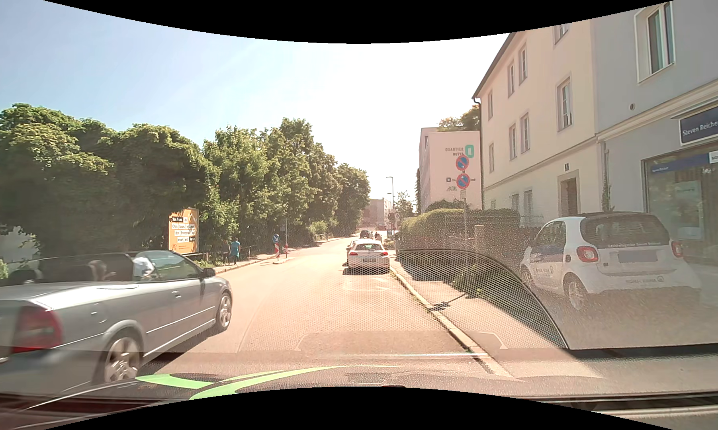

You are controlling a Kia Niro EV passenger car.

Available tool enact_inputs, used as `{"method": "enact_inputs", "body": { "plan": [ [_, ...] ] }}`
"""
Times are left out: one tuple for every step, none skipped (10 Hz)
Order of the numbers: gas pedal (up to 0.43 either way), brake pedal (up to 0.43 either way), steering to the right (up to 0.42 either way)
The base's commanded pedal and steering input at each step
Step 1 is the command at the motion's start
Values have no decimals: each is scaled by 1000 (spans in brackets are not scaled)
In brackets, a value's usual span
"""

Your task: Follow the waypoints while adhering to traffic rules and regulations

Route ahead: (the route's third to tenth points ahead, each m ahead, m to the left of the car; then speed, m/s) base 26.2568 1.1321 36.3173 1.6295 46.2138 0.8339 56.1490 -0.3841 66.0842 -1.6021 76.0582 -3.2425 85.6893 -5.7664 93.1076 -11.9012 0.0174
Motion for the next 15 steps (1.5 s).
{"method": "enact_inputs", "body": {
  "plan": [
    [0,287,-15],
    [0,287,-15],
    [0,287,-15],
    [0,287,-15],
    [0,287,-15],
    [0,287,-15],
    [0,287,-15],
    [0,287,-15],
    [0,287,-15],
    [0,287,-15],
    [0,287,-15],
    [0,287,-15],
    [0,287,-15],
    [0,287,-15],
    [0,287,-15]
  ]
}}
